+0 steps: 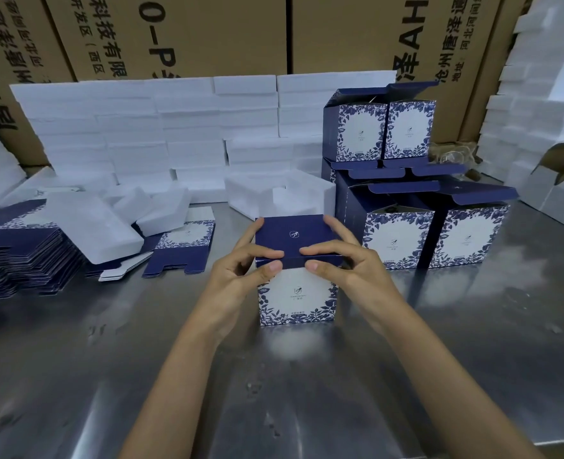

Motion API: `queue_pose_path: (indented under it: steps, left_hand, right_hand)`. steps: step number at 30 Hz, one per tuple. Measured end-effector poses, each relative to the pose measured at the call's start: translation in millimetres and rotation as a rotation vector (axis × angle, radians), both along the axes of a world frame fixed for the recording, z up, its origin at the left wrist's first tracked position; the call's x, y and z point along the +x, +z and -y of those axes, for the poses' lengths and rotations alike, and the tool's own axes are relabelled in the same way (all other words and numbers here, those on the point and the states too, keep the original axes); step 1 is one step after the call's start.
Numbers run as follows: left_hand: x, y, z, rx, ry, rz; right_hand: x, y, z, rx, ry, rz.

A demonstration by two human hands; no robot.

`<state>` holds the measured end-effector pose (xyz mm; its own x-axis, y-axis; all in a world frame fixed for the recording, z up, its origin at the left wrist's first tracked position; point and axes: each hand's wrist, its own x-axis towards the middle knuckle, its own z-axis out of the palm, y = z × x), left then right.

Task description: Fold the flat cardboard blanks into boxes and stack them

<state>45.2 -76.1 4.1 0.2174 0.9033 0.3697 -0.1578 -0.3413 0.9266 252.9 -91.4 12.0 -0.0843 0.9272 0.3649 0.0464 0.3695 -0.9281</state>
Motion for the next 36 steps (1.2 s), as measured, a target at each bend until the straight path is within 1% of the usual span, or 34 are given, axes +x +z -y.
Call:
queue_pose_path:
  steps: [2, 5, 7, 10, 12, 13, 15, 20, 23, 27, 32, 36]
  left_hand:
    - [0.2, 0.6, 0.5, -0.023, -0.014, 0.026]
    - [0.6, 1.6, 2.0, -0.059, -0.036, 0.045]
    - [0.4, 1.9, 4.6, -0.086, -0.020, 0.021]
    - [2.9, 1.9, 9.2, -0.084, 0.002, 0.001]
    - [6.0, 6.9, 9.7, -0.083, 0.061, 0.006]
    - [8.7, 13.0, 9.1, -0.066, 0.097, -0.003]
    - [14.7, 32.7, 5.9, 0.013, 0.147, -0.037]
    - [39.1, 107.8, -7.6, 0.312, 0.178, -0.067]
    - [72.8, 147.4, -24.8, 0.405, 0.226, -0.107]
    - [138.4, 174.0, -63.2, 0.370, 0.234, -0.157]
    - [211.8, 176.1, -122.3, 0.299, 0.182, -0.271]
    - [258.4, 162.9, -165.6, 0.248, 0.114, -0.337]
  right_hand:
    - [-1.0, -2.6, 2.2, -0.009, -0.016, -0.044]
    - [2.9, -4.0, 4.5, -0.047, 0.029, -0.168]
    - [6.8, -4.5, 4.7, -0.053, 0.039, -0.154]
    - [9.1, -3.6, 4.5, -0.103, -0.021, -0.138]
    - [6.7, 2.4, 3.9, -0.145, -0.076, -0.144]
    - [5.9, 8.9, 2.3, -0.149, -0.108, -0.135]
    - [7.7, 29.7, -3.8, -0.091, -0.137, -0.109]
    - [28.4, 111.7, -18.8, 0.110, -0.202, -0.006]
    - [53.7, 152.0, -31.6, 0.188, -0.279, -0.026]
    - [103.8, 177.6, -53.3, 0.181, -0.435, 0.014]
    - [167.9, 171.9, -96.0, 0.075, -0.588, 0.059]
    - [205.6, 155.2, -134.1, 0.023, -0.687, 0.028]
